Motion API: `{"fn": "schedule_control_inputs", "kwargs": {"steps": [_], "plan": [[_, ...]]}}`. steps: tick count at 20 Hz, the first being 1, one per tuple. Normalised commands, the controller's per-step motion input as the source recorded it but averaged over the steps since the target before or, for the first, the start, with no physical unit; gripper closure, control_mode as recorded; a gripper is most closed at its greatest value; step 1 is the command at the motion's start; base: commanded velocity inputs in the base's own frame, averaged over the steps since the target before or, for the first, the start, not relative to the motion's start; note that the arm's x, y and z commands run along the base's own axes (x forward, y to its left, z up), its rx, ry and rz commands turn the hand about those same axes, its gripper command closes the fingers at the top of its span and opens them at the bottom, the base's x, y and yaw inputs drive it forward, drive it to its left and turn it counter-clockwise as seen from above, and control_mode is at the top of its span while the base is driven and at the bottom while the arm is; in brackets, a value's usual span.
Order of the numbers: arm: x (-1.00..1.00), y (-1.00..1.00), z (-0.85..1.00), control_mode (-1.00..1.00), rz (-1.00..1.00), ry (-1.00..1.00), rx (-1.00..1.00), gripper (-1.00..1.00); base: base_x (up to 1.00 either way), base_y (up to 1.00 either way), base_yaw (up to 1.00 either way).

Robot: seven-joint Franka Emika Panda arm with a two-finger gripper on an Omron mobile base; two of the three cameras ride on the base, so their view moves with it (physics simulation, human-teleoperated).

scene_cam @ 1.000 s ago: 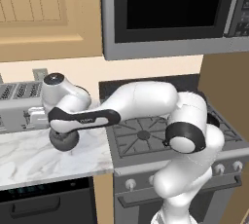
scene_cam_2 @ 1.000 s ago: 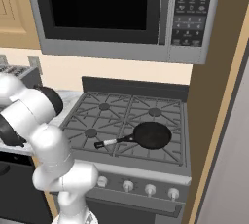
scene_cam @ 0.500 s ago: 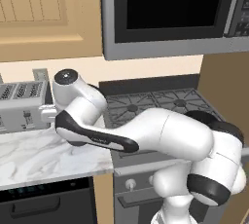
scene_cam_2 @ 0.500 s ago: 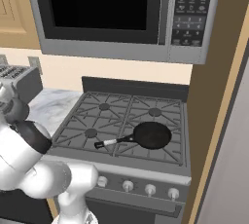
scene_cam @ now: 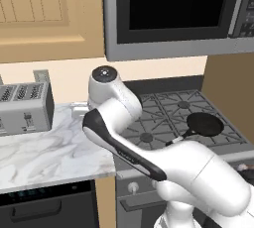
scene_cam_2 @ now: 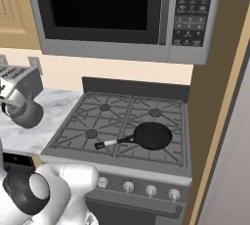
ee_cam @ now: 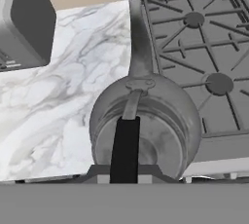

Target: Pick the kettle from the counter and place it on a stove burner. Then turn the burner on.

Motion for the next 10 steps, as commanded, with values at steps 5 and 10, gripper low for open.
{"fn": "schedule_control_inputs", "kwargs": {"steps": [5,10], "plan": [[-0.17,-0.91,0.39,-1.00,-0.09,0.00,0.00,1.00,0.00,0.00,0.00],[-0.18,-0.86,0.27,-1.00,-0.09,0.00,0.00,1.00,0.00,0.00,0.00]]}}
